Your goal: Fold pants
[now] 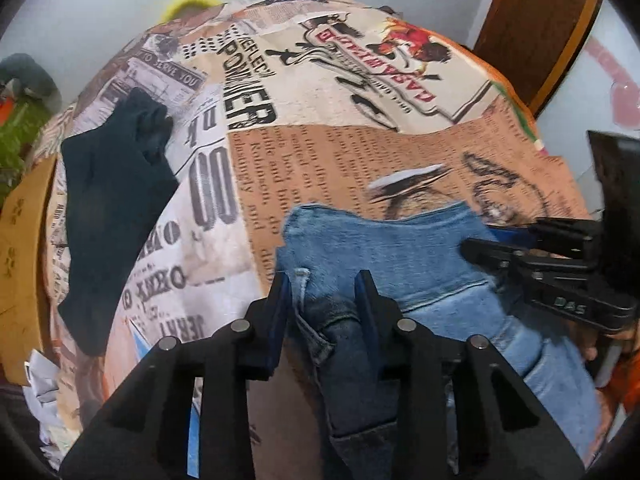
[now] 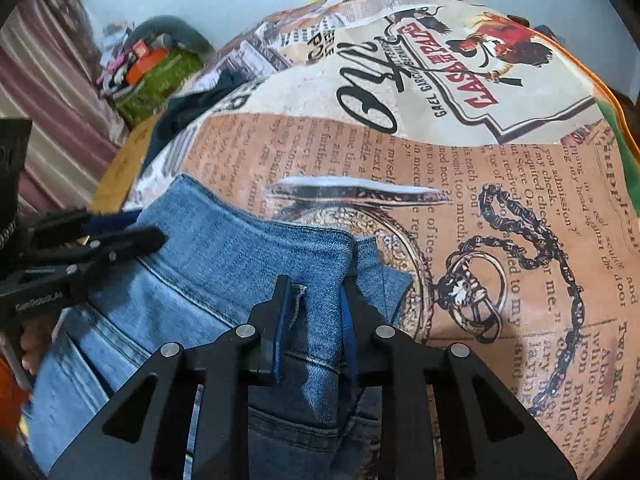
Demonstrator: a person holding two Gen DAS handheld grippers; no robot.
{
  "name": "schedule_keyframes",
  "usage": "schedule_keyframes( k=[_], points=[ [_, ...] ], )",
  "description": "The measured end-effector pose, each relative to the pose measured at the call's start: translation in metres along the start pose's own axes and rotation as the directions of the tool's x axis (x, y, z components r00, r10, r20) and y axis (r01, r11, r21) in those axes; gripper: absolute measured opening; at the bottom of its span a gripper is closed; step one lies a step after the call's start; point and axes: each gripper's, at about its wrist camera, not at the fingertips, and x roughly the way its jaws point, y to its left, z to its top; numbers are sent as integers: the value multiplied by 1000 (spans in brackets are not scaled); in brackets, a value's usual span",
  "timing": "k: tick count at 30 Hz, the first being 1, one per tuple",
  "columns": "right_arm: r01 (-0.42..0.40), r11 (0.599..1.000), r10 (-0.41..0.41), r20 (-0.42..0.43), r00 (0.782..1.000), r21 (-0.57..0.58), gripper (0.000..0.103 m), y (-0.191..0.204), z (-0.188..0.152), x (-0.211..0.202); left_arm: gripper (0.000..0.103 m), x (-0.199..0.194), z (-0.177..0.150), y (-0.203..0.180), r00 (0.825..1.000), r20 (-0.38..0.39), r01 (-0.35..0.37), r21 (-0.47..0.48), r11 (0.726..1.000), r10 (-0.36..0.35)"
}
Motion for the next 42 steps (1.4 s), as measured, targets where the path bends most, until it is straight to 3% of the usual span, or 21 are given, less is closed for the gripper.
schedule_keyframes(
  k=[6, 8, 10, 12, 15, 18, 20, 29, 36, 42],
  points=[
    [85, 994, -81, 51, 995, -74, 21, 16, -6, -35, 36, -27, 5, -2, 999, 36, -5, 2, 1000, 5],
    [46, 997, -41, 79, 996, -69, 23, 22, -12, -55, 37, -43, 2, -6, 998, 60, -11, 18, 1000, 10],
    [14, 998, -9, 83, 996, -62, 31, 26, -15, -64, 41, -63, -3, -12, 996, 87, 16, 35, 999, -19],
    [-17, 997, 23, 83, 996, -79, 46, 37, -23, -73, 52, -74, -9, -17, 994, 99, 43, 39, 998, -46],
    [-48, 993, 54, 57, 997, -109, 51, 53, -38, -74, 58, -81, -23, -30, 994, 83, 58, 75, 996, -64],
    [-57, 989, 56, -10, 998, -139, 54, 63, -57, -64, 61, -70, -47, -41, 1000, 15, 17, 130, 991, -19],
    [-31, 987, 30, -11, 999, -156, 55, 66, -75, -62, 66, -63, -64, -41, 1000, -6, -2, 141, 990, 3],
    [-2, 991, 3, 11, 1000, -130, 60, 59, -118, -90, 70, -104, -121, -36, 995, 82, -74, 121, 990, 64],
    [-25, 999, 26, 20, 999, -46, 63, 42, -144, -102, 70, -117, -161, -27, 988, 75, -144, 109, 984, 136],
    [-17, 1000, 17, 19, 1000, 5, 66, 22, -165, -112, 72, -124, -178, -6, 995, 57, -79, 26, 997, 77]
  ],
)
